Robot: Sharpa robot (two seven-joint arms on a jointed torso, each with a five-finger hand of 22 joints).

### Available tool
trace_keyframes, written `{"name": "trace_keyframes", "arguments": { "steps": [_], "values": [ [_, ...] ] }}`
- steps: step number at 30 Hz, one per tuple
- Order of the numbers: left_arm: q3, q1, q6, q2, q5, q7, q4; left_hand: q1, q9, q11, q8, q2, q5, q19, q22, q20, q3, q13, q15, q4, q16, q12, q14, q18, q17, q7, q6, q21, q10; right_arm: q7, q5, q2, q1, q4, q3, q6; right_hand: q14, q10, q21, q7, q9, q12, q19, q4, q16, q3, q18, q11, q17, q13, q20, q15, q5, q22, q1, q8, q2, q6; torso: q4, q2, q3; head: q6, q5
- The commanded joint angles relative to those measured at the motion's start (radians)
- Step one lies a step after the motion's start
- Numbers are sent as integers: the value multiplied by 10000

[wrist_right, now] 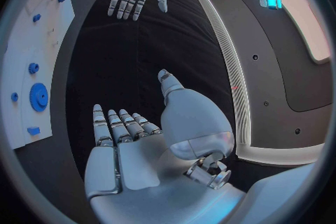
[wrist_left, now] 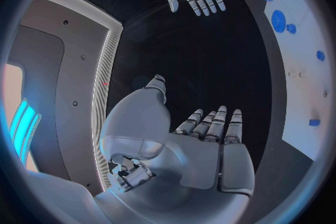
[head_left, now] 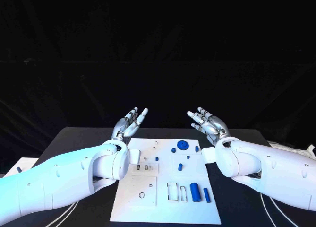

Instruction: Assemble the parts on the task board

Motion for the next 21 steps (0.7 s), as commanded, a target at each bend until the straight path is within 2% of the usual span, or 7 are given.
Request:
{"name": "trace_keyframes", "arguments": {
  "steps": [1, 5, 9, 10, 11, 15, 21],
  "values": [
    [3, 25, 756, 23, -240, 206, -19, 533, 28, 216, 90, 73, 85, 36, 32, 221, -56, 28, 196, 120, 85, 58, 183, 201, 39, 1277, 243, 84, 147, -939, -984, 28, 78, -137, -18, 2182, 675, 853, 238, 1448, 108, 187, 436, -741, 125, 201, 103, 222, 82, 105, 151, 193, -76, 110, 1224, 184, 197, 752, 5, -3, -2, 0, 1],
    [3, 25, 756, 23, -240, 206, -19, 1037, 163, 402, 309, 124, 74, 693, 206, 258, -115, 156, 341, -90, 400, 255, 1520, 114, 242, 1459, 1279, 396, 1178, -1217, -1224, 40, 142, -244, -34, 2799, 3224, 3349, 936, 1523, 358, 692, 2098, -1237, 639, 419, 114, 366, 338, 347, 138, 276, -61, 444, 1706, 608, 183, 2669, 5, -3, -2, 0, 1],
    [3, 25, 756, 23, -240, 206, -19, 1580, 437, 571, 863, 119, 60, 4084, 990, 215, -172, 463, 450, -349, 1456, 926, 5131, 55, 752, 1579, 3493, 1935, 4052, -1326, -1318, 45, 167, -286, -40, 3040, 6683, 6708, 1954, 1394, 609, 1360, 4565, -1643, 1354, 662, 403, 165, 563, 559, 112, 46, -47, 867, 2041, 1136, 105, 5085, 5, -3, -2, 0, 1],
    [3, 25, 756, 23, -240, 206, -19, 1694, 499, 461, 1003, 103, 56, 5041, 1187, 197, -204, 525, 334, -404, 1618, 1103, 5623, 72, 795, 1577, 4098, 2381, 4907, -1330, -1321, 45, 168, -288, -40, 3049, 7135, 7122, 2068, 1333, 639, 1412, 4808, -1709, 1420, 722, 494, 93, 558, 544, 110, -45, -51, 891, 2068, 1221, 90, 5599, 5, -3, -2, 0, 1],
    [5, 50, 1204, -515, 108, 440, 54, 1750, 525, 441, 1066, 95, 53, 5288, 1229, 192, -221, 553, 285, -431, 1694, 1190, 5866, 164, 814, 1542, 4384, 2505, 5341, -734, -3510, -97, 262, -697, -37, 1538, 7270, 7259, 2112, 1299, 649, 1417, 4910, -1740, 1429, 751, 533, 61, 544, 527, 111, -89, -58, 897, 2076, 1255, 79, 5842, -34, 130, 4, -8, -168],
    [5, 61, 1380, -664, 124, 419, 162, 2176, 735, 84, 1628, 64, 42, 6890, 1473, 79, -323, 647, -211, -670, 2144, 1701, 7553, 548, 973, 1276, 6989, 3271, 7868, -736, -4397, -146, 339, -781, -33, 1311, 8280, 8212, 2413, 1115, 624, 1278, 5640, -1948, 1399, 1077, 683, -231, 466, 421, 13, -341, -121, 911, 2015, 1354, -9, 7626, -21, 210, 33, -6, -225],
    [5, 66, 1447, -954, 132, 435, 564, 2657, 652, -437, 1747, 41, 35, 8458, 1700, -507, -430, 721, -854, -986, 2578, 1863, 9541, 525, 1593, 876, 8227, 3973, 9615, -1025, -6066, -219, 498, -868, -7, 1319, 9390, 9067, 2780, 926, 537, 1026, 6375, -2162, 1413, 1536, 701, -434, 517, 436, -268, -662, -171, 973, 1822, 1183, -216, 8340, 2, 423, 86, 70, -279]
  ]
}}
